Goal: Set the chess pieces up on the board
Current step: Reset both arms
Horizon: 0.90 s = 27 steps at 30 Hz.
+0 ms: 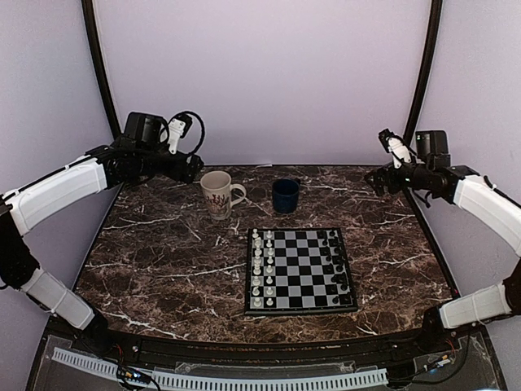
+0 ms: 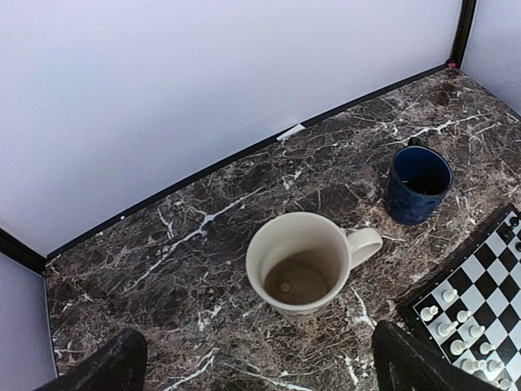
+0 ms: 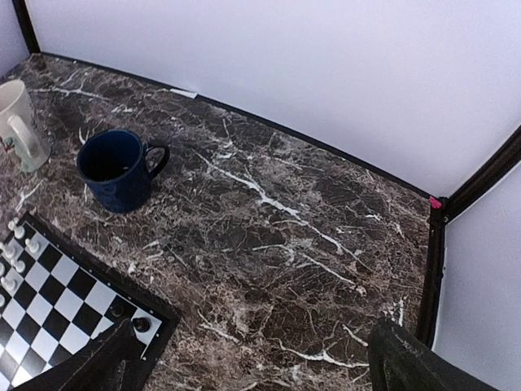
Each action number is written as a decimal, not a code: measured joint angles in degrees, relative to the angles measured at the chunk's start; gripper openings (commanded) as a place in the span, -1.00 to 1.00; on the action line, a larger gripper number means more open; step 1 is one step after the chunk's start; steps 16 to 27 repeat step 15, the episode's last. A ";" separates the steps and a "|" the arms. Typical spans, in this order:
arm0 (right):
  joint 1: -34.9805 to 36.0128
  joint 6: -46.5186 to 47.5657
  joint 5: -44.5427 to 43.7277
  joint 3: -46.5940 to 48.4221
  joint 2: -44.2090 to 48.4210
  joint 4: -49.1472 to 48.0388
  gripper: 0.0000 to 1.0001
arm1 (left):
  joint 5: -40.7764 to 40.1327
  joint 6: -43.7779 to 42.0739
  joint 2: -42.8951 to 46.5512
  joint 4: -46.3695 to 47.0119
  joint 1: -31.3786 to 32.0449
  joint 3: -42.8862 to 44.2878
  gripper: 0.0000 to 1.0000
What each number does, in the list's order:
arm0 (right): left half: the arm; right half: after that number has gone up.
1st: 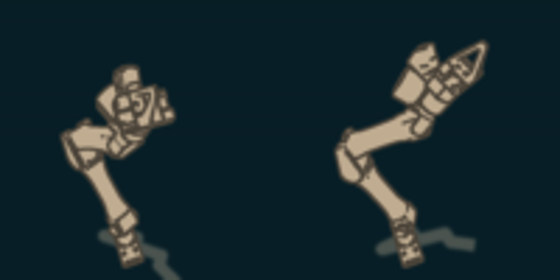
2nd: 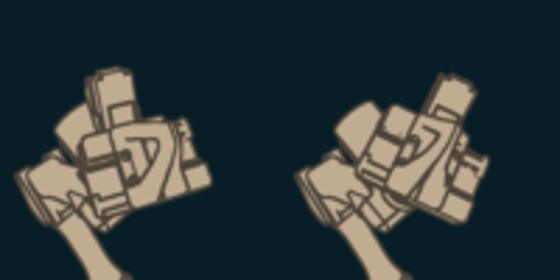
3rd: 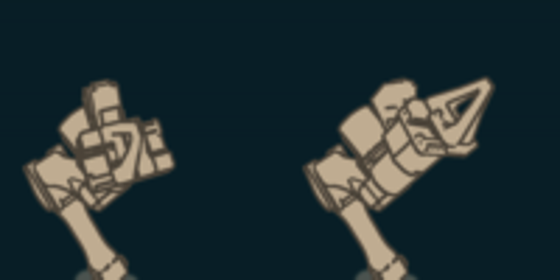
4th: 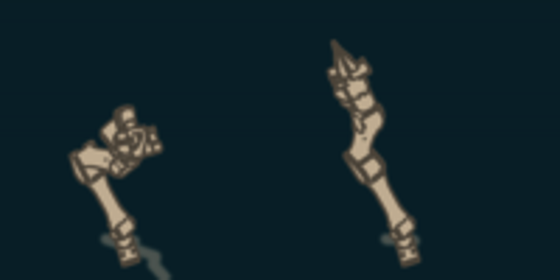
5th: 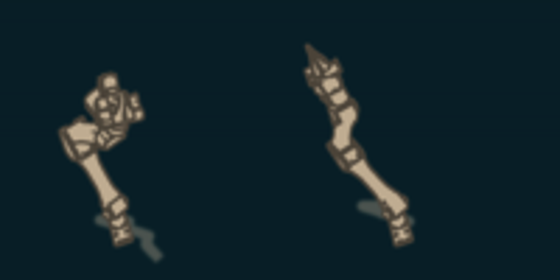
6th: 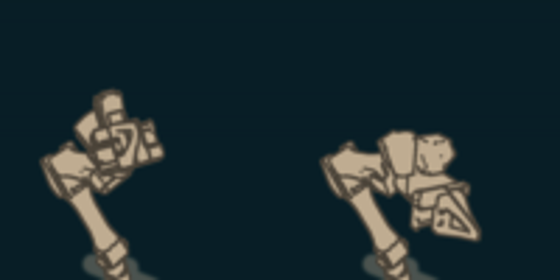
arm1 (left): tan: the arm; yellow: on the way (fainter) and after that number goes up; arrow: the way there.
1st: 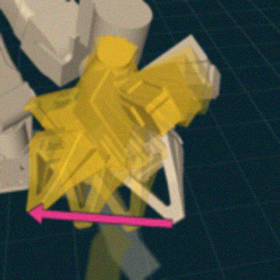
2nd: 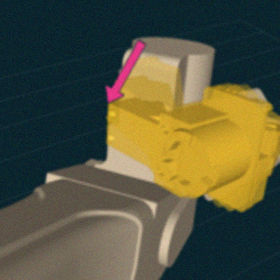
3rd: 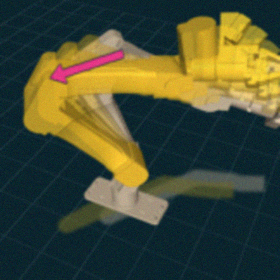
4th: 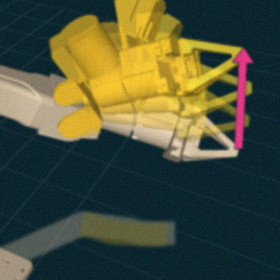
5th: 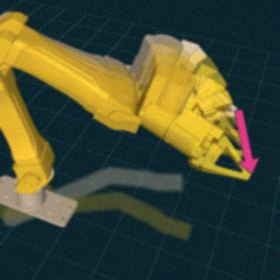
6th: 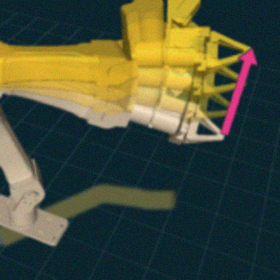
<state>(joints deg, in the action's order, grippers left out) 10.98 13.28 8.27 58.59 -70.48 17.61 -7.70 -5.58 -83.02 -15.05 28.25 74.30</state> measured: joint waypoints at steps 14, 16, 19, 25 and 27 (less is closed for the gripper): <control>-0.83 -7.65 -5.44 18.34 2.38 2.14 0.95 | -7.72 -0.96 5.38 2.01 0.00 0.02 0.98; -0.96 -7.82 -5.33 18.05 2.40 2.10 0.95 | -7.82 -1.14 5.64 2.54 0.00 -0.31 0.98; -0.96 -7.82 -5.33 18.05 2.40 2.10 0.95 | -7.82 -1.14 5.64 2.54 0.00 -0.31 0.98; -0.96 -7.82 -5.33 18.05 2.40 2.10 0.95 | -7.82 -1.14 5.64 2.54 0.00 -0.31 0.98; -0.96 -7.82 -5.33 18.05 2.40 2.10 0.95 | -7.82 -1.14 5.64 2.54 0.00 -0.31 0.98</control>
